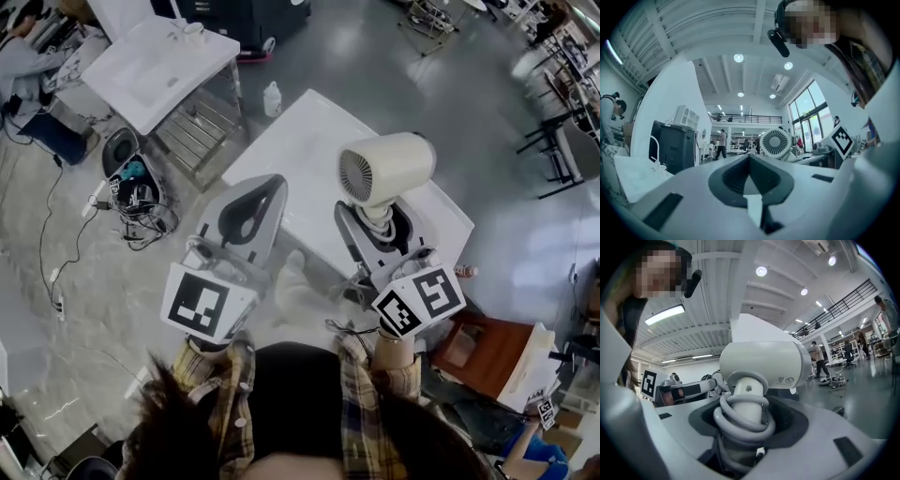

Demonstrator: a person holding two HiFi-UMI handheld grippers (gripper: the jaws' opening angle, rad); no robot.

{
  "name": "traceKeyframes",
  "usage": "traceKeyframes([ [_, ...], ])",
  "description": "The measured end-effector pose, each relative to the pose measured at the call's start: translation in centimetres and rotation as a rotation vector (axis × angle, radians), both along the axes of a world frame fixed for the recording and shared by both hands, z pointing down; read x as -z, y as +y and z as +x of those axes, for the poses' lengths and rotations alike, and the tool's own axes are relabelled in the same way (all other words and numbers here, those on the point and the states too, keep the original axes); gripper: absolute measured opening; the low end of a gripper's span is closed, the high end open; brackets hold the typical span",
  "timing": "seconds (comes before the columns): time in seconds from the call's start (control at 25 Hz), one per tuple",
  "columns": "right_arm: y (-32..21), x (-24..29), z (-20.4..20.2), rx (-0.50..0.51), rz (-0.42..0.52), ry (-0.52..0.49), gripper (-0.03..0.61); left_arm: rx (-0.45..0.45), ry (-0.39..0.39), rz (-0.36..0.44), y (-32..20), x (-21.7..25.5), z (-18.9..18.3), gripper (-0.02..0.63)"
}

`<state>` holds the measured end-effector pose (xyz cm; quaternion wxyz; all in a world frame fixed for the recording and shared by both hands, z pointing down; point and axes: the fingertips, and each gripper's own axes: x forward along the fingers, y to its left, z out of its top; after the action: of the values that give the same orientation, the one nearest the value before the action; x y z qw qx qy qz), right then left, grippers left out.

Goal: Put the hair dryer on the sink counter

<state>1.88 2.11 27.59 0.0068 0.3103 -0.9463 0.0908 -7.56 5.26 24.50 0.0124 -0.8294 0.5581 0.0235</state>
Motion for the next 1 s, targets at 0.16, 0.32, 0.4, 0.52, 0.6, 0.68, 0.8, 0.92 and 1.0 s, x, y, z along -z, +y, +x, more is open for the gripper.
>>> traceKeyframes([
  [0.16,-4.8,0.3,-0.7,-0.01,-0.006,0.003,0.255,-0.015,-0.003,-0.009,-5.2,0.3,-0.5,0.017],
  [0.32,-8.8,0.1,-0.6,-0.024,-0.017,0.017,0.255,-0.037,-0.008,-0.014,-9.5,0.6,-0.2,0.017],
  [0.4,-10.5,-0.2,-0.4,-0.034,-0.029,0.015,0.255,-0.052,-0.015,-0.019,-11.4,0.4,0.0,0.017],
  [0.52,-12.5,-0.6,-0.3,-0.049,-0.047,0.017,0.255,-0.07,-0.014,-0.039,-13.8,-0.1,0.2,0.017],
  [0.6,-13.5,-0.7,-0.1,-0.056,-0.057,0.017,0.255,-0.078,-0.013,-0.049,-14.8,-0.2,0.3,0.017],
  [0.68,-14.4,-0.7,0.0,-0.066,-0.065,0.018,0.255,-0.086,-0.013,-0.054,-15.8,-0.2,0.4,0.017],
  [0.8,-15.2,-0.9,-0.2,-0.076,-0.07,0.029,0.255,-0.109,-0.014,-0.058,-17.2,-0.3,0.4,0.017],
  [0.92,-16.0,-0.8,-0.5,-0.093,-0.067,0.035,0.255,-0.146,-0.025,-0.06,-18.3,-0.2,0.5,0.017],
  [1.0,-16.6,-0.7,-0.7,-0.115,-0.064,0.039,0.255,-0.176,-0.028,-0.058,-19.2,-0.1,0.4,0.017],
])
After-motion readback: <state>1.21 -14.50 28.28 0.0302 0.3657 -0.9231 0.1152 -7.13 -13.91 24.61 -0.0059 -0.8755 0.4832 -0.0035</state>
